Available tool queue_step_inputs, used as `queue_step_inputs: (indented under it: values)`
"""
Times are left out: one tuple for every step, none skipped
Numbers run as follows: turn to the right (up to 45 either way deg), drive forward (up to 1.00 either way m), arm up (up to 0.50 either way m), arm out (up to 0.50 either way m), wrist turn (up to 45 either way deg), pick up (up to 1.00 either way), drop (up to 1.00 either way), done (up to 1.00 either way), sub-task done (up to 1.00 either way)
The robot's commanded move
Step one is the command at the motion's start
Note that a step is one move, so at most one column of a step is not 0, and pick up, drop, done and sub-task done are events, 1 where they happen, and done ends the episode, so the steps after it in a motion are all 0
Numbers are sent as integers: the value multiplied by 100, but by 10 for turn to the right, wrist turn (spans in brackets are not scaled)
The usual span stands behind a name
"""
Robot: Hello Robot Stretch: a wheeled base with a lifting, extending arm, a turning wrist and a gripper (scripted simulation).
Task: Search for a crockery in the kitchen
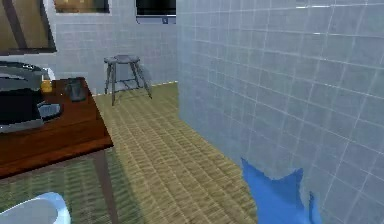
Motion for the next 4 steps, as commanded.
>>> queue_step_inputs:
  values:
    - [0, 85, 0, 0, 0, 0, 0, 0, 0]
    - [-210, 0, 0, 0, 0, 0, 0, 0, 0]
    - [0, 100, 0, 0, 0, 0, 0, 0, 0]
    - [0, 100, 0, 0, 0, 0, 0, 0, 0]
